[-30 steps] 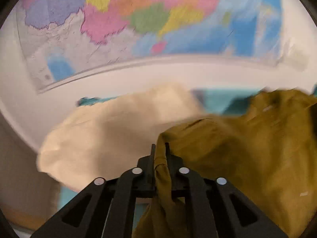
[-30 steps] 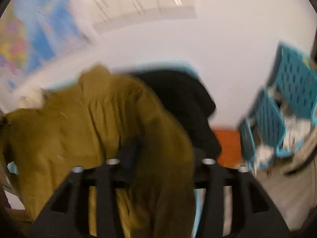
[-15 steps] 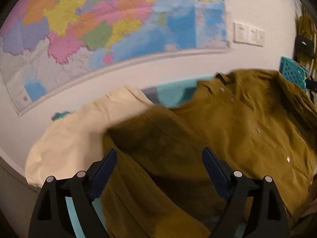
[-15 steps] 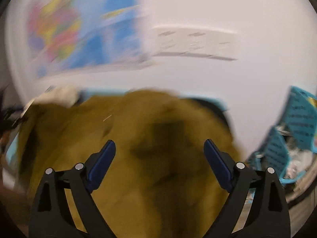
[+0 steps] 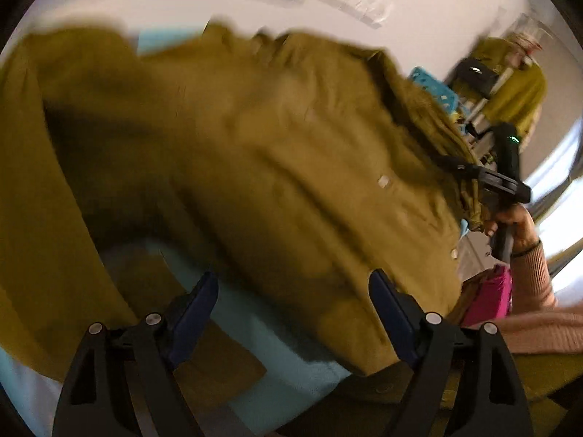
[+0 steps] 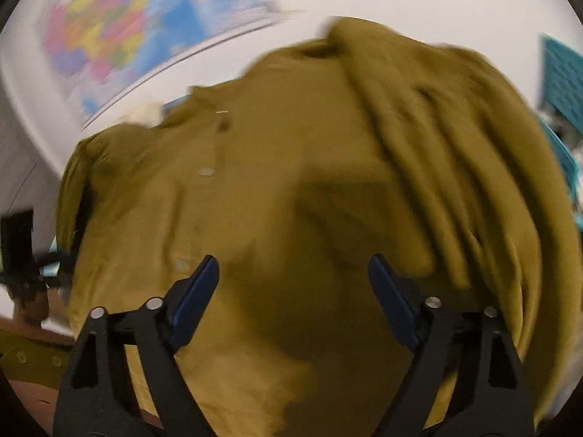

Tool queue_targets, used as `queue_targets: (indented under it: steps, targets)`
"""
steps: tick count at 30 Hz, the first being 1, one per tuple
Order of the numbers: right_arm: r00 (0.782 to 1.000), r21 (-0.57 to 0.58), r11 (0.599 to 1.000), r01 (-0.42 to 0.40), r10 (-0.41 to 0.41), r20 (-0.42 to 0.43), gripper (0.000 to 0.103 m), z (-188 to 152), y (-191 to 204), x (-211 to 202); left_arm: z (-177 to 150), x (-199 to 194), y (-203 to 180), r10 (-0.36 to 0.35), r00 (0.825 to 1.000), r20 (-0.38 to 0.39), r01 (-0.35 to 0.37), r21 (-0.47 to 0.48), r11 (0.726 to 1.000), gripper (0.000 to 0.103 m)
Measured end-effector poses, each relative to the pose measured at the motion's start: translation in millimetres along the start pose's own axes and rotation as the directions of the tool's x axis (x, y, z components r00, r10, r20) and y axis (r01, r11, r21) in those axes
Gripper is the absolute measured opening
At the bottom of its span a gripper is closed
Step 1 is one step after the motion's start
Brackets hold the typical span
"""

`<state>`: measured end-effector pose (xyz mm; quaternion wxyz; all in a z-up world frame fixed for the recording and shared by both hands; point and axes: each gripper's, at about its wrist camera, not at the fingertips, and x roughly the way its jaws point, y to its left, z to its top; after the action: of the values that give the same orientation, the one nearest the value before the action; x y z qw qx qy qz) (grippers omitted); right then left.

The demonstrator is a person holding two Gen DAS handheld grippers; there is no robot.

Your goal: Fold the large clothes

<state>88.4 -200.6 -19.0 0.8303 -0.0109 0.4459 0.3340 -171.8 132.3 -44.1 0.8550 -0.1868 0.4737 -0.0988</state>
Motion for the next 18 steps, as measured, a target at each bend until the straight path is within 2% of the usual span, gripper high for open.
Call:
queue_targets:
  steps: [1,2,5,6,8,11,13,14,15,16,17,18]
  targets:
    - [0.999,0.012,0.999,0.040,-0.040,0.006,0.081,-3.7,-9.2,-5.1,-1.5,5.3,5.7,-0.019,1.000,-0.015,0.018,-0.038,0.999,0.083]
    - [0.996,0.021,0.995,0.093,-0.093,0.006,0.081,-7.5,-19.7,-10.8,-2.1,3.5,8.4,-0.047,0.999,0.019,0.048,-0.045,0.998,0.088]
    - [0.985,0.050,0.984,0.173,-0.174,0.006,0.081,-14.7,-39.5,-21.2,1.3,2.1,24.0,-0.100,0.992,0.076,0.109,-0.128,0.986,0.091]
    - [0.980,0.047,0.978,0.201,-0.201,0.001,0.081,-17.5,-46.0,-21.2,3.6,3.6,30.7,-0.126,0.987,0.098,0.141,-0.164,0.976,0.094]
    - [0.982,0.075,0.980,0.187,-0.186,-0.014,0.082,-19.8,-58.2,-20.1,8.2,8.1,37.5,-0.154,0.980,0.127,0.179,-0.209,0.961,0.096]
    - [0.968,0.065,0.966,0.250,-0.248,-0.036,0.083,-20.8,-65.1,-12.4,20.7,14.1,32.6,-0.107,0.985,0.134,0.133,-0.198,0.971,0.096]
    - [0.975,0.068,0.973,0.221,-0.218,-0.046,0.090,-21.5,-65.9,-7.5,27.7,21.1,22.5,-0.117,0.985,0.129,0.138,-0.167,0.976,0.093]
    - [0.975,0.038,0.976,0.215,-0.212,-0.068,0.091,-23.5,-62.9,-0.9,30.3,26.4,16.6,-0.074,0.989,0.131,0.094,-0.152,0.984,0.079]
    - [0.972,0.021,0.974,0.227,-0.225,-0.072,0.090,-25.3,-62.3,0.7,31.9,26.6,14.0,-0.039,0.990,0.134,0.057,-0.136,0.989,0.057]
    - [0.970,0.019,0.971,0.238,-0.236,-0.064,0.078,-27.2,-62.6,-1.0,35.5,29.7,14.0,-0.022,0.993,0.115,0.037,-0.126,0.991,0.021]
    - [0.969,0.009,0.971,0.237,-0.236,-0.066,0.051,-26.2,-56.7,1.6,39.4,32.7,21.2,-0.069,0.994,0.085,0.083,-0.171,0.982,0.013]
    - [0.974,-0.015,0.976,0.216,-0.216,-0.061,0.027,-24.8,-51.2,-2.9,42.5,29.3,26.8,-0.090,0.992,0.092,0.107,-0.198,0.974,0.008]
